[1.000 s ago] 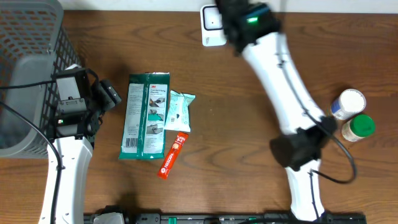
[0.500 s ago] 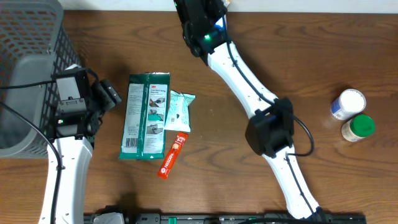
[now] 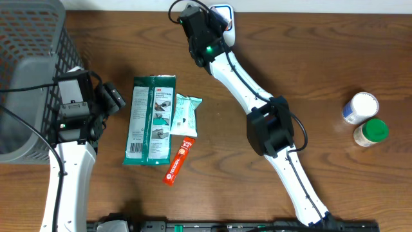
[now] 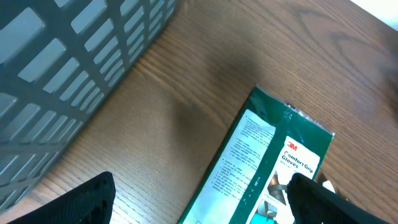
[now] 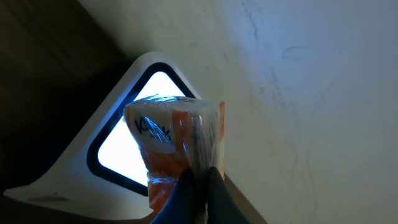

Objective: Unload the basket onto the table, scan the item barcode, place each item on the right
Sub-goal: 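Hold the Kleenex pack up against the scanner face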

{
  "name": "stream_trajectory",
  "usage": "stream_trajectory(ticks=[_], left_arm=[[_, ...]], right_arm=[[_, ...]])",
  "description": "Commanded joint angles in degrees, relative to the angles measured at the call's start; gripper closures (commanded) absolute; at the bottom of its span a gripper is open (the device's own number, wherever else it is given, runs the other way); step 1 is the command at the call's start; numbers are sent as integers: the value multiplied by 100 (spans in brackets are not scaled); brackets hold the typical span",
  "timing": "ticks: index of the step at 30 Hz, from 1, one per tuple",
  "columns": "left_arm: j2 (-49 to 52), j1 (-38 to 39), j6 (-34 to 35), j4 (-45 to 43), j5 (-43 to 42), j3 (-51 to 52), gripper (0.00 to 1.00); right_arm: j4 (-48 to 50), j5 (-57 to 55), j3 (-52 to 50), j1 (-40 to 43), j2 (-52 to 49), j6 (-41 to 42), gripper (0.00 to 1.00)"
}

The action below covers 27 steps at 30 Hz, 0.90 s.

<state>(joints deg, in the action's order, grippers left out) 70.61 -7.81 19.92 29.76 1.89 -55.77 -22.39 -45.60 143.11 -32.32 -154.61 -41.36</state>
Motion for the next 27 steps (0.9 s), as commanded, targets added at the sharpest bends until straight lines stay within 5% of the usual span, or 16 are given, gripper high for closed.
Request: stream_trajectory(ticks=[1, 17, 27], left_arm=[[-52, -20, 33, 2, 70, -146, 12], [-52, -20, 33, 2, 70, -146, 12], [-52, -20, 33, 2, 70, -146, 12]], right_arm=[[-9, 4, 105, 90, 22, -70, 99], [-289, -103, 107, 127, 457, 343, 99], [-2712, 125, 107, 138, 1943, 1808, 99]])
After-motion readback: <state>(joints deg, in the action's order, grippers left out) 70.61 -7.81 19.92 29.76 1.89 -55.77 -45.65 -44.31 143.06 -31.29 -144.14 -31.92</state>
